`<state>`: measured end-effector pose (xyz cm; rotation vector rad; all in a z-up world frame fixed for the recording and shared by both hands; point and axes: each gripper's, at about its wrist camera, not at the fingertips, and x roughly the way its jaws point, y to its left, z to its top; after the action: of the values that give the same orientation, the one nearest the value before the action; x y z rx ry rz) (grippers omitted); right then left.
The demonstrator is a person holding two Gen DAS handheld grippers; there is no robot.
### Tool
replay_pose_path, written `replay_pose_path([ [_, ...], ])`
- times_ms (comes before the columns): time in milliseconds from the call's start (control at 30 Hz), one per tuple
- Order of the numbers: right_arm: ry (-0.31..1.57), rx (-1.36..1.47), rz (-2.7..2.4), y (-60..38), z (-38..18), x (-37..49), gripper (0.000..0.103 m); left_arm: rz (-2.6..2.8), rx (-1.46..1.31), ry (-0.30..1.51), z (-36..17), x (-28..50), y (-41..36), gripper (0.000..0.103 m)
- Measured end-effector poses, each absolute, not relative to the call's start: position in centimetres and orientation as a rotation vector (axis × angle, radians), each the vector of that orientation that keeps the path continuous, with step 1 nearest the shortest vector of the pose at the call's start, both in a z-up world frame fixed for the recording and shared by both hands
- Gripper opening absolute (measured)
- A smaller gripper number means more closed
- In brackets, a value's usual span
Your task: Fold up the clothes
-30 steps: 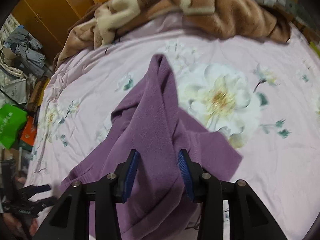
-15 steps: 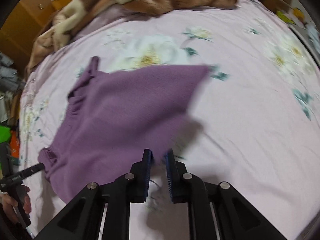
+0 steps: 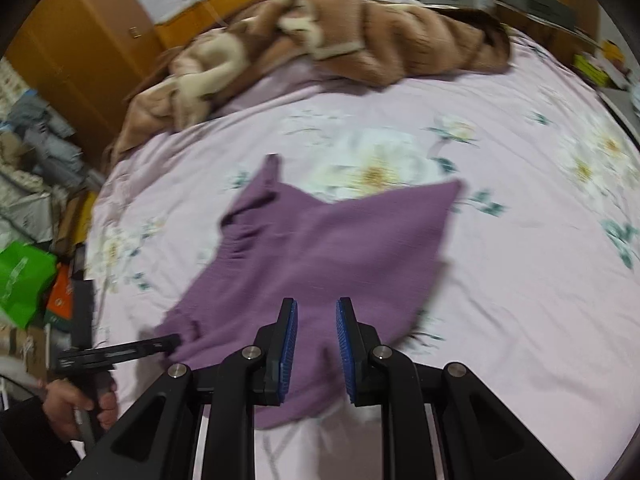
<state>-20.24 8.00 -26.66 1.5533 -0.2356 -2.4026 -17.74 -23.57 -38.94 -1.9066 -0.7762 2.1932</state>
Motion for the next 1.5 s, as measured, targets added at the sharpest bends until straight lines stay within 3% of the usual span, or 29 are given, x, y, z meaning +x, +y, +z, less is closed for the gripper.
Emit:
replay_pose_path([
  [100, -0.21, 1.531, -2.347, 5.6, -26.7, -20.5, 0.02, 2.21, -1.884, -0.8, -38.3, -17.1, -24.0, 0.021],
  [467, 0.055, 1.522, -2.124, -2.5, -29.3, -23.7, 0.021, 2.336, -1.842, -0.989, -34.7, -10.6, -27.9, 0.016],
  [733, 0.311, 1.466, -1.959, -8.1, -31.3, -26.7, 0.034, 2.348, -1.94, -1.159, -35.7, -4.2, -32.1, 0.016],
  [933, 0.474, 1.379, -1.752, -14.2, -33.6, -28.5, 0.037, 2.329, -1.982, -1.201, -38.2, -3.8, -31.8, 0.021],
  [1100, 0.548, 1.39, -1.59, -17.3, -36.5, -28.8, 0.038, 2.337, -2.001, -1.255, -39.8, -4.4, -32.1, 0.034],
  [1233, 0.589, 1.429, -1.511, -18.5, -38.8, -29.0, 0.038, 2.358, -1.979, -1.279, -40.2, -4.7, -32.2, 0.038],
  [1267, 0.589, 1.45, -1.506, -18.5, -39.2, -29.1, 0.037, 2.361, -1.972, -1.29, -40.3, -4.8, -32.2, 0.037],
  [1333, 0.6, 1.468, -1.519, -18.4, -39.6, -29.0, 0.013, 2.381, -1.947, -1.297, -40.2, -4.9, -32.3, 0.032],
  [1367, 0.596, 1.463, -1.523, -18.3, -39.4, -28.9, 0.013, 2.391, -1.932, -1.295, -39.9, -4.9, -32.3, 0.023],
  [1500, 0.584, 1.411, -1.576, -18.1, -37.6, -28.5, 0.01, 2.43, -1.85, -1.303, -38.2, -4.6, -32.4, 0.019],
])
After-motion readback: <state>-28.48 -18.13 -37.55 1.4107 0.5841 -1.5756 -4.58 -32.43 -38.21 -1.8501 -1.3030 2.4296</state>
